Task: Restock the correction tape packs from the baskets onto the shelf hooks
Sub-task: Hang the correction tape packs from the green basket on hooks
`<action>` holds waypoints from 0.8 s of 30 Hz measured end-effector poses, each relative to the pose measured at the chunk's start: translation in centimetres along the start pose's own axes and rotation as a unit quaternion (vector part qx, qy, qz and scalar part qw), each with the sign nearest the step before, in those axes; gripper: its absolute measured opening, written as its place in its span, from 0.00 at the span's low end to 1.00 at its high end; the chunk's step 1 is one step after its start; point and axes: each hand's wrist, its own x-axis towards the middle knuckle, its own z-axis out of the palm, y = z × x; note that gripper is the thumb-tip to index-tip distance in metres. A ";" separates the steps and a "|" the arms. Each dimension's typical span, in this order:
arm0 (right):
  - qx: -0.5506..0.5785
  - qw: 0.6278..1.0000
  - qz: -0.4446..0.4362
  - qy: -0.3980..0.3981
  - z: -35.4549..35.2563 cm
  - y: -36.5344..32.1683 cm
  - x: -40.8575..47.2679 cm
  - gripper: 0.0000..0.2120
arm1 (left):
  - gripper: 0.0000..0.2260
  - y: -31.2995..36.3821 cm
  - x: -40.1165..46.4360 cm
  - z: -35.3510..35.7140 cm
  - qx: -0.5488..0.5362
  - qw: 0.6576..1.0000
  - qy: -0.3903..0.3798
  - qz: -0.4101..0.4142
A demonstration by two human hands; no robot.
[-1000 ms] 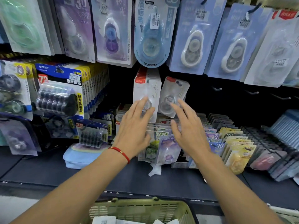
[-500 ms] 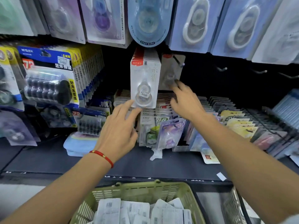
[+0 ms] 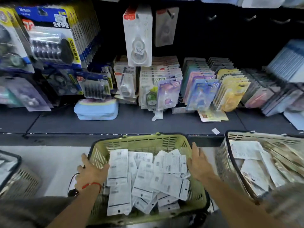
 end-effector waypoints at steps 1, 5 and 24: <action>-0.007 0.999 -0.001 0.036 0.6 0.4 -0.1 0.33 | 0.41 -0.1 0.0 0.2 -0.033 0.999 -0.012 -0.015; -0.106 0.987 0.014 0.117 0.8 2.0 0.7 0.32 | 0.25 0.8 0.2 -0.3 -0.088 0.995 -0.040 0.011; -0.058 0.987 0.052 0.138 -2.7 14.2 5.8 0.32 | 0.37 10.1 -3.0 7.8 -0.087 0.987 -0.044 0.130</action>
